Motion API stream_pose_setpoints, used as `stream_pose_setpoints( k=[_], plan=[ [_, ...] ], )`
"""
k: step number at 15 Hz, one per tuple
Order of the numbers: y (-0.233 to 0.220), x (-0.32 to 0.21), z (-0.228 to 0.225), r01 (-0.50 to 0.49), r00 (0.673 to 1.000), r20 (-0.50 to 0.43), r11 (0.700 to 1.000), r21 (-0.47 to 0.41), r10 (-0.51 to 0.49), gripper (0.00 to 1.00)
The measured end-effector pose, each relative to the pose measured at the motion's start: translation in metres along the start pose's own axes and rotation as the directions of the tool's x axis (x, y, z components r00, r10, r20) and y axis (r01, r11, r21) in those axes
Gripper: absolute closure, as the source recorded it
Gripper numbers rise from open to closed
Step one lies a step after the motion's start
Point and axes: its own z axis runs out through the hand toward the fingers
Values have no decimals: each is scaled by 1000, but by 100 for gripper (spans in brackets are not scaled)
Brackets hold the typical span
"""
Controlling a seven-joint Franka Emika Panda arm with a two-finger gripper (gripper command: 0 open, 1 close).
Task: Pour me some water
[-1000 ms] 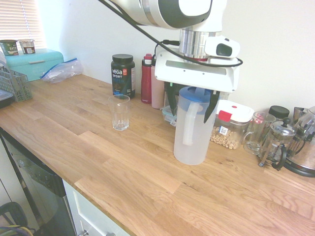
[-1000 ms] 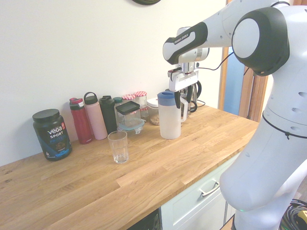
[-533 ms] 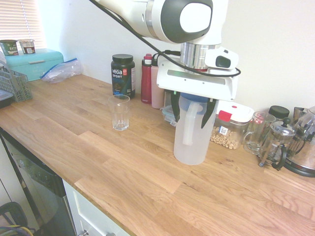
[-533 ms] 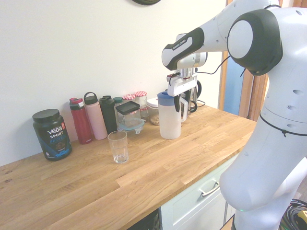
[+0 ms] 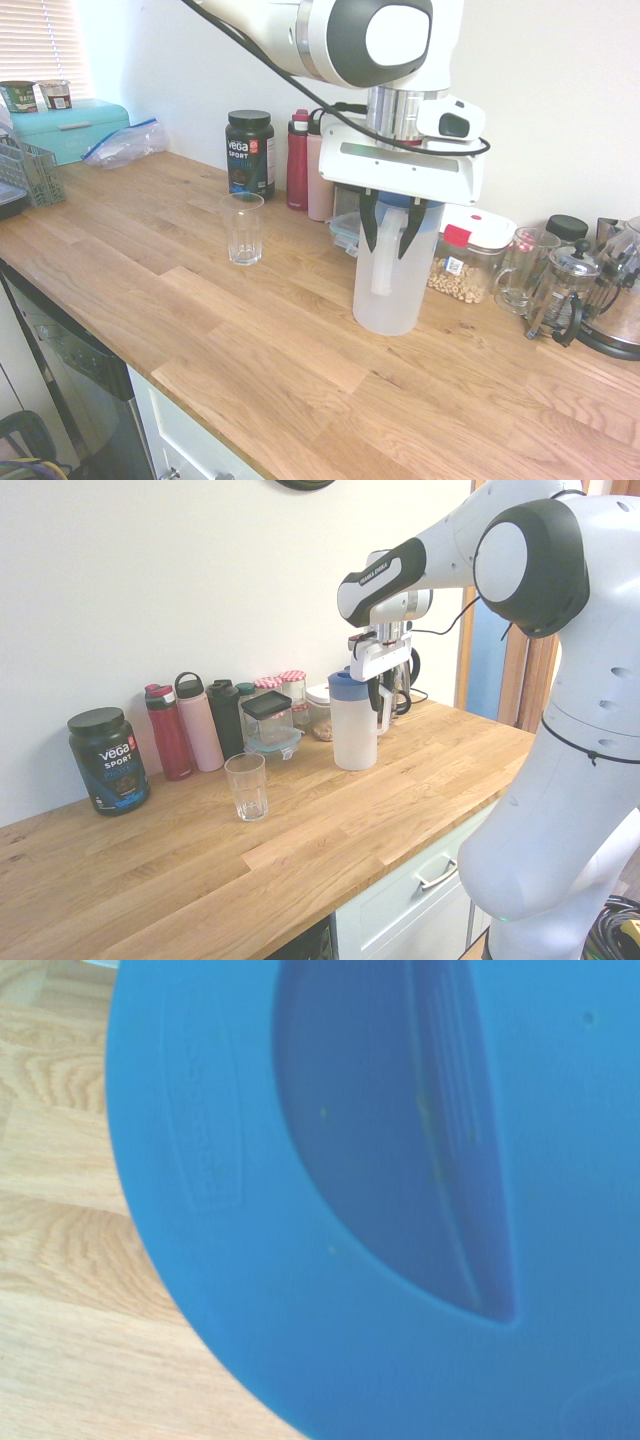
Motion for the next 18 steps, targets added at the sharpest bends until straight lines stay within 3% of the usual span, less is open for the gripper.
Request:
stream_pose_setpoints(
  k=[9,14,18],
  plan=[
    [-1,-1,-4,6,1000,-9,1000,-4,-6,100],
    [-1,-21,-73,27,997,-78,999,23,-25,100],
    [-40,-56,-114,142,983,-122,990,6,-140,100]
  ],
)
